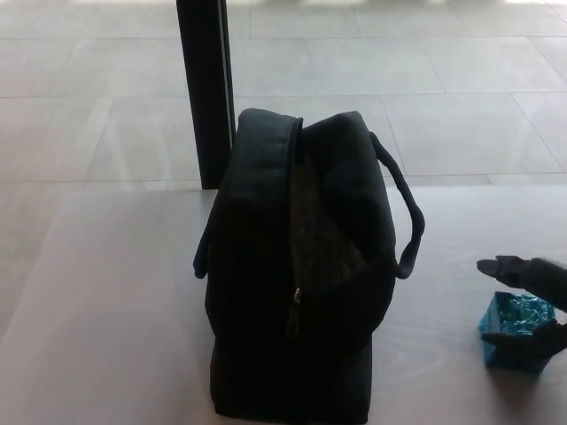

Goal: The robot uses its right hand to pick up the cube kept on the middle of the desk and put it inside the bag next to it

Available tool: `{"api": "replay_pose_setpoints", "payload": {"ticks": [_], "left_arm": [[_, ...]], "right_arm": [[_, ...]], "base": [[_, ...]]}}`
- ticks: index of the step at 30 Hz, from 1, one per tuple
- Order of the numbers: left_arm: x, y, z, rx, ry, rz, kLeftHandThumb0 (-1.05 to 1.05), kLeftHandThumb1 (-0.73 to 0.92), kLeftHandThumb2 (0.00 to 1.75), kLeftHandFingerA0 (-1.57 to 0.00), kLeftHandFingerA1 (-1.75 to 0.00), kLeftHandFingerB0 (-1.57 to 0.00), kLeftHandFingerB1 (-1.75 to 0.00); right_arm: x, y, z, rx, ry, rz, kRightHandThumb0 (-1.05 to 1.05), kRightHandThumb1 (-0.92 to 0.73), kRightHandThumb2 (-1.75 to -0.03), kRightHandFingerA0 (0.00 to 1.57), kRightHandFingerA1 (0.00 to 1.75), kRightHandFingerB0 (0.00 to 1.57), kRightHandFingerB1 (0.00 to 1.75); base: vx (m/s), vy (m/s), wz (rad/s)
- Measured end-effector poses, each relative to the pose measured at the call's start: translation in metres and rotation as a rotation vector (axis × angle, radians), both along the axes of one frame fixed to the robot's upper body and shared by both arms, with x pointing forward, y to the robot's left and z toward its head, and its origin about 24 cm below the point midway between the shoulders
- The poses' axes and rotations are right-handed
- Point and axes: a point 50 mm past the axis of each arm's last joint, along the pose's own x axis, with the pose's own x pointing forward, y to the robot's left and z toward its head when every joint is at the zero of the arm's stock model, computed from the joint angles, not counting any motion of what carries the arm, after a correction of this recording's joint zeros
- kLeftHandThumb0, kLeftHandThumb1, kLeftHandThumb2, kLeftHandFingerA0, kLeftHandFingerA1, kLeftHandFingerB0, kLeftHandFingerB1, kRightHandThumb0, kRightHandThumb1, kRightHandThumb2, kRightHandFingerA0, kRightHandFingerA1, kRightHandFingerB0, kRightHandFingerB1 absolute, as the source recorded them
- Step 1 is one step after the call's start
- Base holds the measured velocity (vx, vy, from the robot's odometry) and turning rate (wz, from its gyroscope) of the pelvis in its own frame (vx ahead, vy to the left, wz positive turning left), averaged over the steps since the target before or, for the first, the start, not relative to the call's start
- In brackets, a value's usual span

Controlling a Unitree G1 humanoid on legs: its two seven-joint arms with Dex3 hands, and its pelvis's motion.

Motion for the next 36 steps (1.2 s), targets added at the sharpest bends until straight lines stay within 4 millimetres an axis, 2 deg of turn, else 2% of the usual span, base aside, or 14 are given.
{"api": "replay_pose_setpoints", "payload": {"ticks": [3,8,9,10,12,15,16,19,22,23,24,28,29,36], "left_arm": [[0.0,0.0,0.0,0.0,0.0,0.0,-1.05,0.55,1.21,-0.13,-0.71,-0.01,-0.62],[0.001,0.0,0.0,-0.001,-0.003,0.0,-1.05,0.55,1.21,-0.18,-0.75,-0.04,-0.64],[0.002,0.0,0.001,-0.001,-0.004,0.0,-1.05,0.63,0.84,-0.2,-0.83,-0.07,-0.7],[0.002,0.0,0.001,-0.001,-0.005,-0.001,-1.05,0.55,1.21,-0.18,-0.75,-0.03,-0.64],[0.002,0.0,0.001,-0.001,-0.006,-0.001,-1.05,0.55,1.22,-0.14,-0.73,-0.02,-0.63],[0.003,-0.001,0.001,0.0,-0.006,-0.001,-1.05,0.55,1.22,-0.13,-0.72,-0.01,-0.62],[0.004,-0.001,0.001,0.0,-0.006,-0.003,-1.04,0.55,1.21,-0.2,-0.75,-0.06,-0.64],[0.004,-0.002,0.001,0.0,-0.003,-0.007,-1.05,0.54,1.2,-0.15,-0.74,-0.02,-0.63],[0.005,-0.002,0.0,0.0,-0.002,-0.01,-1.05,0.54,1.2,-0.16,-0.74,-0.03,-0.63],[0.005,-0.002,0.0,0.0,-0.001,-0.011,-1.04,0.53,1.2,-0.15,-0.73,-0.04,-0.63],[0.005,-0.003,0.0,0.0,-0.001,-0.012,-1.05,0.59,0.85,-0.2,-0.83,-0.08,-0.7],[0.005,-0.003,0.0,-0.001,0.0,-0.016,-1.02,0.58,0.87,-0.19,-0.83,-0.07,-0.7],[0.005,-0.003,0.0,-0.001,0.0,-0.017,-1.03,0.51,1.18,-0.17,-0.74,-0.04,-0.64],[0.006,-0.004,0.0,-0.002,0.001,-0.02,-0.98,0.56,0.88,-0.18,-0.84,-0.07,-0.71]], "right_arm": [[0.001,-0.002,0.003,-0.061,0.038,0.022,-0.85,-0.46,-0.93,0.0,0.14,0.0,0.0],[0.003,-0.005,0.007,-0.134,0.094,0.047,-0.82,-0.49,-0.92,0.0,0.15,0.0,0.01],[0.004,-0.005,0.007,-0.145,0.104,0.051,-0.75,-0.45,-0.91,0.0,0.19,0.0,0.04],[0.004,-0.006,0.008,-0.156,0.117,0.054,-0.89,-0.32,-0.73,0.0,0.0,0.0,0.01],[0.004,-0.006,0.008,-0.18,0.137,0.06,-0.7,-0.34,-0.64,0.0,0.01,0.0,0.01],[0.005,-0.005,0.007,-0.24,0.166,0.069,-0.58,-0.31,-0.65,0.0,0.3,0.0,0.04],[0.005,-0.004,0.007,-0.257,0.169,0.069,-0.33,-0.45,-0.64,0.42,0.85,0.07,0.29],[0.004,0.0,0.003,-0.293,0.129,0.069,-0.21,-0.71,-0.62,0.79,1.22,0.29,0.35],[0.004,0.004,0.003,-0.328,0.064,0.074,-0.23,-0.72,-0.61,0.77,1.26,0.37,0.36],[0.004,0.005,0.003,-0.338,0.048,0.076,-0.25,-0.69,-0.63,0.71,1.55,0.71,0.64],[0.004,0.006,0.003,-0.347,0.026,0.079,-0.24,-0.74,-0.66,0.71,1.53,0.71,0.59],[0.003,0.009,0.003,-0.373,-0.038,0.086,-0.25,-0.71,-0.65,0.79,1.59,0.74,0.62],[0.003,0.009,0.003,-0.378,-0.052,0.087,-0.25,-0.74,-0.68,0.81,1.6,0.75,0.71],[0.001,0.01,0.0,-0.399,-0.142,0.085,-0.23,-0.73,-0.83,0.85,1.67,0.74,0.95]], "base": [[0.0,0.0,0.0],[0.0,0.0,0.0],[0.0,0.0,0.0],[0.0,0.0,0.0],[0.0,0.0,0.0],[0.0,0.0,0.0],[0.0,0.0,0.0],[0.0,0.0,0.0],[0.0,0.0,0.0],[0.0,0.0,0.0],[0.0,0.0,0.0],[0.0,0.0,0.0],[0.0,0.0,0.0],[0.0,0.0,0.0]]}}
